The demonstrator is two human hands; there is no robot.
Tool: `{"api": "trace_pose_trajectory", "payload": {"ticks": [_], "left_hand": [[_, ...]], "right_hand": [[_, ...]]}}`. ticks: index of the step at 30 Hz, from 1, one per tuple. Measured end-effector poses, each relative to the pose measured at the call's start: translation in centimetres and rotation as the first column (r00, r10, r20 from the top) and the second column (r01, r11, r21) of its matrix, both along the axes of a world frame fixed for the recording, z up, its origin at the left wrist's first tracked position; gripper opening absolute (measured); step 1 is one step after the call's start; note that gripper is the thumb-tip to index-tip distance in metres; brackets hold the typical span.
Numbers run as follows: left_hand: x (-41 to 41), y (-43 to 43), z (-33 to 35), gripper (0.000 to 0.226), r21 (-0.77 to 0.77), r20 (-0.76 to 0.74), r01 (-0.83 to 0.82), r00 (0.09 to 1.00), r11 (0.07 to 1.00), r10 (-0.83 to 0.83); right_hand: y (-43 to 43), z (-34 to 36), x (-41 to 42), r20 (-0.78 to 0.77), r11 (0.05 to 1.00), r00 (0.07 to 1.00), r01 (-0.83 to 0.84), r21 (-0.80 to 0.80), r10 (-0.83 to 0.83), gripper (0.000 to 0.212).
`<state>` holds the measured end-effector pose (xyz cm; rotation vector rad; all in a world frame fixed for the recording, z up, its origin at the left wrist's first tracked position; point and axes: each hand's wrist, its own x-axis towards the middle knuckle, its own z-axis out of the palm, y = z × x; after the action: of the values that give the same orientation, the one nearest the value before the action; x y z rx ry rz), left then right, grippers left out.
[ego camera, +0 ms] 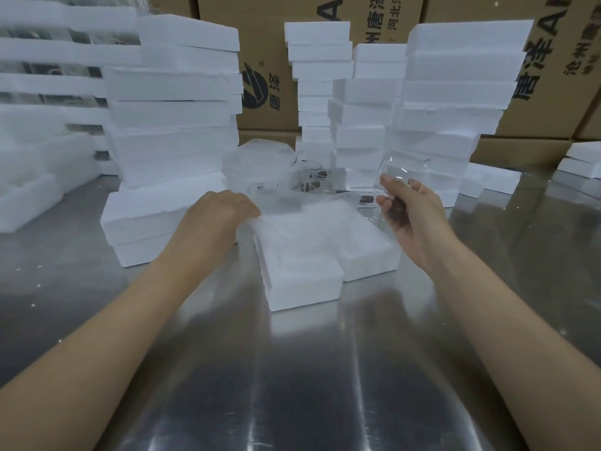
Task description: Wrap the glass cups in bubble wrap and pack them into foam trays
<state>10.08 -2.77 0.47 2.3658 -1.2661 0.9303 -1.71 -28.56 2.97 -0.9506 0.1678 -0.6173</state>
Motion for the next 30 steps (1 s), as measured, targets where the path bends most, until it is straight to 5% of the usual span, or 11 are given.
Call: {"api": "trace_pose_trajectory", "payload": {"ticks": [4, 6, 8, 10, 12, 14, 16, 20, 23, 27, 30], "left_hand": [[-0.8, 0.0, 0.6, 0.019, -0.323, -0.131, -0.041, 0.991, 0.946, -0.002], [-1.7, -0.5, 1.5, 0.014, -0.566, -0.317, -0.060, 0.937, 0.822, -0.150], [-2.4, -1.1, 2.3, 0.032, -0.743, -0.467, -0.162, 0.820, 0.650, -0.330], [-2.7, -1.5, 2.6, 0.040, -0.791, -0.570, -0.316, 0.692, 0.524, -0.444], [-2.6, -1.9, 2.4, 0.030, -0.747, -0.658, -0.428, 0.586, 0.509, -0.472], [-2.5, -2.1, 2.1, 0.011, -0.712, -0.702, -0.471, 0.454, 0.521, -0.549], [-2.7, -2.3, 2.0, 0.032, -0.703, -0.705, -0.474, 0.361, 0.531, -0.610], [-3.7, -2.4, 1.9, 0.045, -0.790, -0.609, -0.397, 0.420, 0.467, -0.673], [-3.8, -2.1, 1.8, 0.053, -0.855, -0.518, -0.302, 0.547, 0.422, -0.657], [-3.8, -2.1, 2.0, 0.056, -0.879, -0.416, -0.121, 0.668, 0.462, -0.617], [-4.0, -2.0, 1.9, 0.038, -0.776, -0.344, -0.022, 0.853, 0.631, -0.393]], "right_hand": [[0.1, 0.1, 0.0, 0.030, 1.000, 1.000, 0.002, -0.013, -0.001, 0.018], [0.1, 0.2, 0.0, 0.063, 1.000, 0.998, 0.001, 0.008, -0.002, 0.019], [0.2, 0.4, -0.1, 0.086, 1.000, 0.996, -0.019, 0.023, 0.017, 0.023], [0.4, 0.5, -0.1, 0.088, 0.999, 0.996, -0.031, 0.036, 0.028, 0.042], [0.6, 0.6, -0.2, 0.080, 0.999, 0.996, -0.041, 0.027, 0.038, 0.051], [0.6, 0.6, -0.2, 0.078, 1.000, 0.997, -0.029, -0.007, 0.029, 0.037], [0.6, 0.6, -0.3, 0.068, 0.998, 0.998, 0.005, -0.056, -0.001, 0.022], [0.4, 1.1, -0.5, 0.116, 1.000, 0.993, -0.003, 0.008, 0.002, 0.019], [0.5, 1.3, -0.6, 0.189, 0.994, 0.982, -0.043, 0.097, 0.024, 0.043], [0.8, 1.3, -0.9, 0.200, 0.989, 0.972, -0.135, 0.053, 0.122, 0.043], [1.1, 1.4, -0.9, 0.223, 0.985, 0.963, -0.167, 0.049, 0.152, 0.043]]}}
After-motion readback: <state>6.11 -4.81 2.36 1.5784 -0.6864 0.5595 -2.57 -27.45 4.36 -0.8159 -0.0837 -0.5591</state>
